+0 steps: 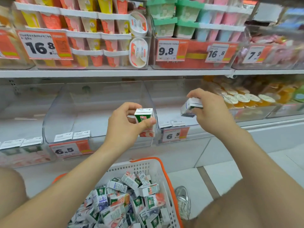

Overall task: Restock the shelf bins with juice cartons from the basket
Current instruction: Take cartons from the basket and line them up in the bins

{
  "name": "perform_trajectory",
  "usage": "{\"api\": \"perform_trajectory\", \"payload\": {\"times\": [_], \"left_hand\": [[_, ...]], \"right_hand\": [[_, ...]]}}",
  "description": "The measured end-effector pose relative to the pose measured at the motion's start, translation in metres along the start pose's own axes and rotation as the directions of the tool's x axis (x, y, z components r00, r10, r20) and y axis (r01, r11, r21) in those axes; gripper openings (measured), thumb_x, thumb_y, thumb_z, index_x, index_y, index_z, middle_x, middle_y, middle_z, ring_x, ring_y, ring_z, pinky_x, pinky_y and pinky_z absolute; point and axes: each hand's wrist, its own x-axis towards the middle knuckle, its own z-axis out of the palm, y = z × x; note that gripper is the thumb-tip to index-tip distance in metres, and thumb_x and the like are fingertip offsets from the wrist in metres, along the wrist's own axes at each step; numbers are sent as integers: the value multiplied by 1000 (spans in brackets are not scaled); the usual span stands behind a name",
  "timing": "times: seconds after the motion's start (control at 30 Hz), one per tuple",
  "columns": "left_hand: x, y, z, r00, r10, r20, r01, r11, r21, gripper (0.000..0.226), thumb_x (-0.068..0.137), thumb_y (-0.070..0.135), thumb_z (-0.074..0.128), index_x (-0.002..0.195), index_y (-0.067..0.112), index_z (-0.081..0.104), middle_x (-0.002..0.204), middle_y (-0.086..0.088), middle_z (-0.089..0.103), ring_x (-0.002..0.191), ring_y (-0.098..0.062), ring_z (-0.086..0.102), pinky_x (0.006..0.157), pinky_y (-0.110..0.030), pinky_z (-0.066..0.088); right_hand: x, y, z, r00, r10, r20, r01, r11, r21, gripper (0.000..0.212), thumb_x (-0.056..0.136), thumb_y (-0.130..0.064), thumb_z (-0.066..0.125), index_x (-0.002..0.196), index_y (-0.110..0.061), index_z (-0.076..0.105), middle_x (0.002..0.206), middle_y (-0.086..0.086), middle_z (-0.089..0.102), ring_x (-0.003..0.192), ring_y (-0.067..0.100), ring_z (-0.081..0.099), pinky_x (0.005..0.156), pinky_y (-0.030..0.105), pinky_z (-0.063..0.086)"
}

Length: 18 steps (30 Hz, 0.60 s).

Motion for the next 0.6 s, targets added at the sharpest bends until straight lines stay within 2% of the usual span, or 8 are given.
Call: {"api": "perform_trajectory", "payload": {"times": [0.07,0.17,0.27,0.4,0.5,0.57,0.6], "left_hand": [[-2,-3,8,1000,-4,20,4,1000,3,49,74,30,96,114,23,68,102,5,77,73,-2,72,54,-13,51],[-5,-6,16,999,-17,36,16,1000,16,51,72,27,96,114,20,67,102,3,76,71,2,70,51,-11,51],[-6,-12,20,999,-8,33,6,998,68,53,69,38,97,112,25,68,101,8,75,72,5,68,54,-11,50],[-5,-19,20,999,-28,31,25,995,101,57,66,46,96,112,28,68,99,10,74,71,7,66,56,-11,50],[-5,-20,20,999,-31,31,28,996,84,56,67,46,96,112,28,68,99,10,75,70,6,67,57,-12,51],[-7,-18,18,999,-31,31,29,997,66,54,69,46,95,113,28,68,99,10,76,70,4,68,59,-12,51],[-7,-17,16,999,-31,30,29,998,57,53,69,45,94,113,29,68,99,10,77,70,3,68,59,-12,51]], "right_hand": [[9,18,6,996,49,80,-38,991,-125,47,95,-2,67,134,-27,64,116,8,57,107,30,54,82,33,39],[17,28,19,969,78,232,-21,970,-241,57,91,8,65,138,-26,66,136,13,60,122,33,58,92,38,49],[23,31,33,914,58,402,44,970,-239,64,90,13,54,140,-25,64,145,10,60,132,31,56,104,41,50],[27,32,33,835,105,541,1,981,-192,56,95,5,48,142,-20,63,144,10,61,129,27,57,96,26,41],[25,33,33,851,135,507,-50,983,-177,54,96,1,47,147,-16,58,144,14,61,133,28,56,105,30,42],[23,22,34,914,95,394,-40,988,-147,52,96,1,47,144,-15,61,144,13,62,135,29,54,112,36,44],[20,11,34,956,22,292,10,994,-107,48,95,0,49,137,-16,66,137,9,67,129,26,58,109,37,47]]}}
